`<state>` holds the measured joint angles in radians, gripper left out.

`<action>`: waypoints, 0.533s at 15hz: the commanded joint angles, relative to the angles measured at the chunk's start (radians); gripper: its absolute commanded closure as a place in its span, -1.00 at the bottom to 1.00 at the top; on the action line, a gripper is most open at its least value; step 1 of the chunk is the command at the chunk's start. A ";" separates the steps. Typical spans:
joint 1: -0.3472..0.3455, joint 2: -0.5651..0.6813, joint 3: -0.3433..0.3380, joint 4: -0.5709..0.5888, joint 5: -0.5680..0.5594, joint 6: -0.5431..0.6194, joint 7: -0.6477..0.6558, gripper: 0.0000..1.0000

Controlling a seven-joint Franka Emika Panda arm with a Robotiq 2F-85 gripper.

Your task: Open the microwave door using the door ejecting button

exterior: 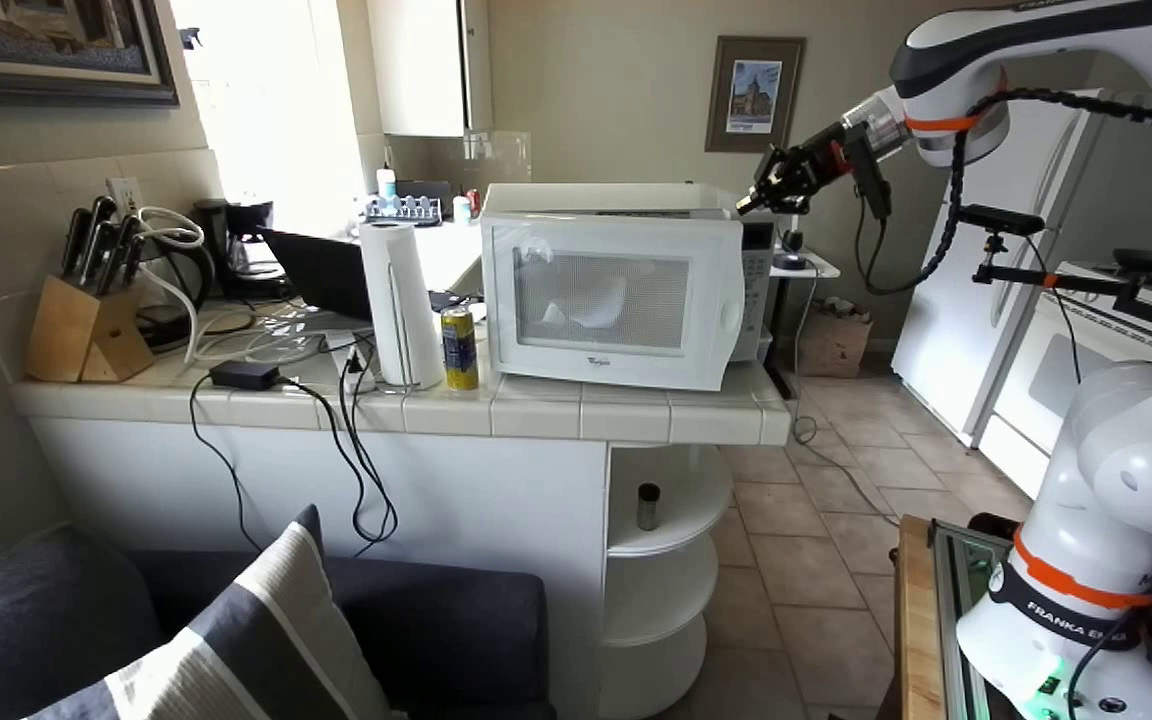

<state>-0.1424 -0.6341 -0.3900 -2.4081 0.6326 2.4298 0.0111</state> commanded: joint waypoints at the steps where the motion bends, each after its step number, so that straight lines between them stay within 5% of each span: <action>1: 0.025 0.038 -0.015 0.014 0.067 0.026 -0.045 1.00; 8: 0.007 0.099 0.009 0.014 0.066 -0.004 -0.052 1.00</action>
<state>-0.1281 -0.5695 -0.3899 -2.4060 0.6903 2.4528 -0.0225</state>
